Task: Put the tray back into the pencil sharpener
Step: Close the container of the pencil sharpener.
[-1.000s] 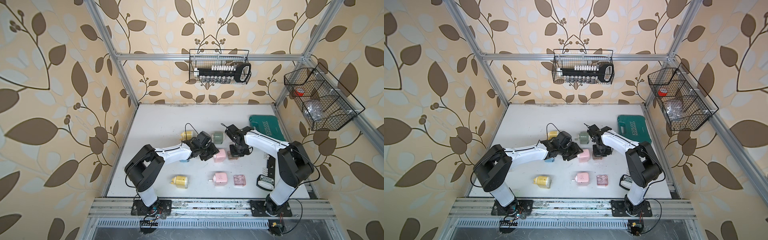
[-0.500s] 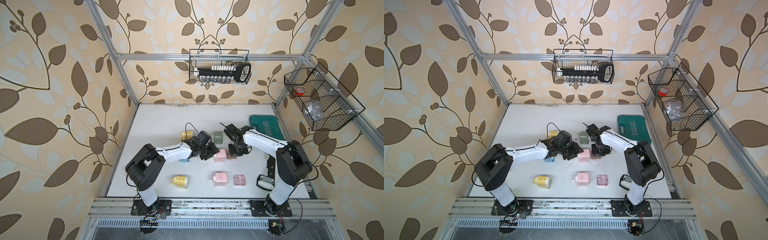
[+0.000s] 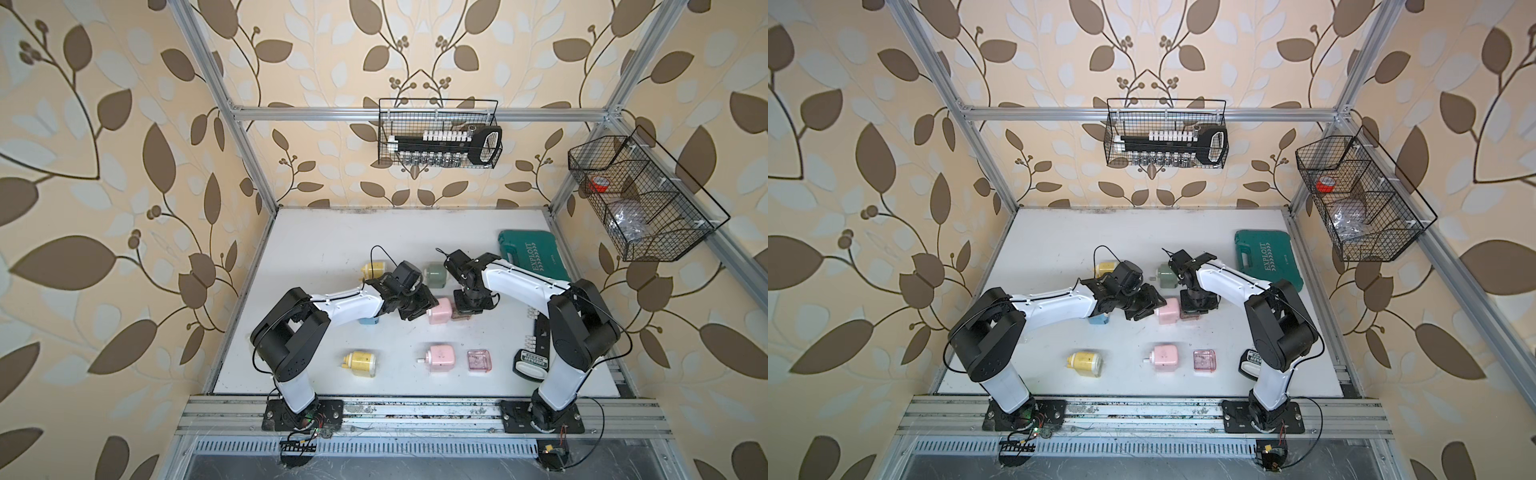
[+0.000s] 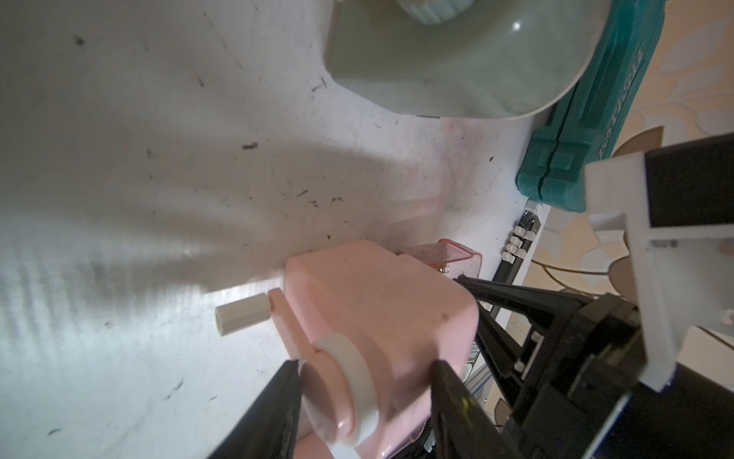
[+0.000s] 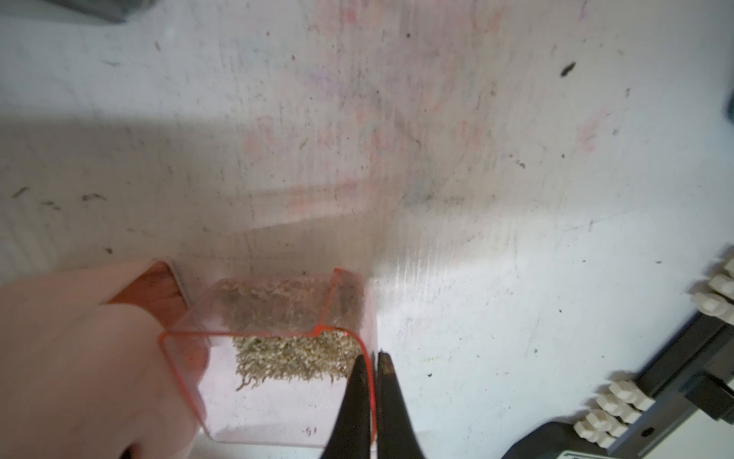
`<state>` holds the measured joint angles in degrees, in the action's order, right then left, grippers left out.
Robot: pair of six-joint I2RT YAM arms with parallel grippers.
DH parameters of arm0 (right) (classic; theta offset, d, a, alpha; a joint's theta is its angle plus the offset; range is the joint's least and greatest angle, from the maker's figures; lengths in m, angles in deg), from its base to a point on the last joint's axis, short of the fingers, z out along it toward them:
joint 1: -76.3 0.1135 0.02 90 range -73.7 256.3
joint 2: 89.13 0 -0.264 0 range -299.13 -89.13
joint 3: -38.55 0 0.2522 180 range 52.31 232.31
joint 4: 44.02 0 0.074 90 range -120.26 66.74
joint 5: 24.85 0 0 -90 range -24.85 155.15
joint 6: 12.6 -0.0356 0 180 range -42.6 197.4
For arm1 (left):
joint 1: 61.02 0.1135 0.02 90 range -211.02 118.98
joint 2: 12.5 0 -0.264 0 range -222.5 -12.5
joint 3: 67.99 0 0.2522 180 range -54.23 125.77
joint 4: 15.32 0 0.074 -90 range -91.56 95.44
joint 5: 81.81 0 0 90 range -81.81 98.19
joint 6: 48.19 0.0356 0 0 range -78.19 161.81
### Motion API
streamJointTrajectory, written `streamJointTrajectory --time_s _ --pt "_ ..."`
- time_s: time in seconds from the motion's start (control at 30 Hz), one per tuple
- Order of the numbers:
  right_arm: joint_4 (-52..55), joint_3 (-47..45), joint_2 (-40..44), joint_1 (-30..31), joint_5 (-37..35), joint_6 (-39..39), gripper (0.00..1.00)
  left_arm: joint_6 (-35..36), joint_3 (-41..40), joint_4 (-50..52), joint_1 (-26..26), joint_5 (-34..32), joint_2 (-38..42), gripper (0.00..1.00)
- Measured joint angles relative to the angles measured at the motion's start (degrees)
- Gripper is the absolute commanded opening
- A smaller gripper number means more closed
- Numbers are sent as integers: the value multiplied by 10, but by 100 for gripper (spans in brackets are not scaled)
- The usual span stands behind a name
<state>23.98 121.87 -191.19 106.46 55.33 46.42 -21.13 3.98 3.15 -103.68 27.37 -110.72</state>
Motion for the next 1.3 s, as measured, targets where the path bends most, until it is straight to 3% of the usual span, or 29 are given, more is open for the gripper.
streamJointTrajectory --time_s 1.3 --pt "-23 14 -21 11 27 3 0 13 10 12 0 14 -7 53"
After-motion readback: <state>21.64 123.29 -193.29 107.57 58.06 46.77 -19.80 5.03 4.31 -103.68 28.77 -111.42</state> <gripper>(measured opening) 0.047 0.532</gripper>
